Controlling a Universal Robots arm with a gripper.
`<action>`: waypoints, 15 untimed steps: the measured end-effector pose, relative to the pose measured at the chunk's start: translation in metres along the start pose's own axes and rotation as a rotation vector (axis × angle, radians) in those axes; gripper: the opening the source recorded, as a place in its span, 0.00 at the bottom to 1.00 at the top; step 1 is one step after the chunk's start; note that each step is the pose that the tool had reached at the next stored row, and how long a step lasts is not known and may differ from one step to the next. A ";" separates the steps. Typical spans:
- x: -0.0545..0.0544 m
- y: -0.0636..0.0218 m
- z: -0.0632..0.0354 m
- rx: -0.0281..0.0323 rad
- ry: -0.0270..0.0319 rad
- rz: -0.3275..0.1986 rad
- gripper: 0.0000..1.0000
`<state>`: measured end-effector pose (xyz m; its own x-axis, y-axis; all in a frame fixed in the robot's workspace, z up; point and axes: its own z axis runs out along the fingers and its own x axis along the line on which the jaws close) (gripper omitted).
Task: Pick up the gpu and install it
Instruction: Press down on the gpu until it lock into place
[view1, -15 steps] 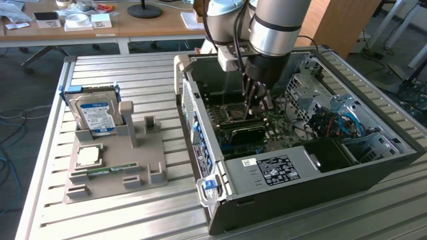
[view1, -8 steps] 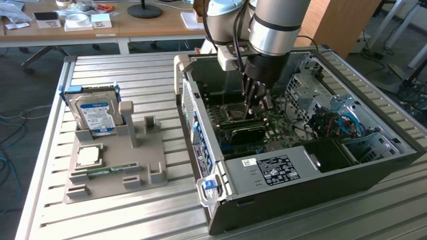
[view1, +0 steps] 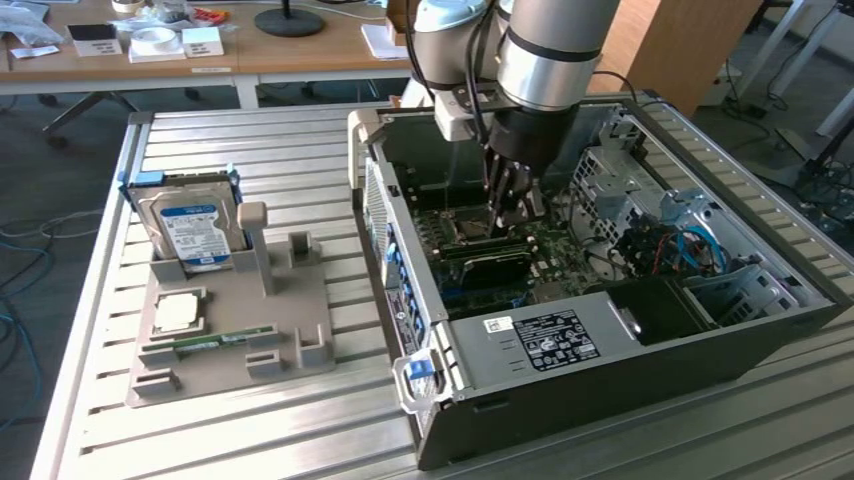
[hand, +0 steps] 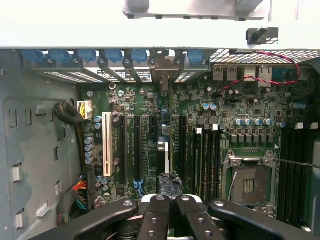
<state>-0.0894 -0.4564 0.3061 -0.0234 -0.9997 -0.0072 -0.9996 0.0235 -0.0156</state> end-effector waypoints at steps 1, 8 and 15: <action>0.000 0.0000 0.0000 0.0000 0.0000 0.000 0.11; -0.001 0.0000 0.0001 -0.0001 -0.0005 0.000 0.11; -0.001 0.0000 0.0026 0.0000 -0.0006 0.000 0.11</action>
<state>-0.0894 -0.4559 0.3035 -0.0234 -0.9997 -0.0077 -0.9996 0.0235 -0.0156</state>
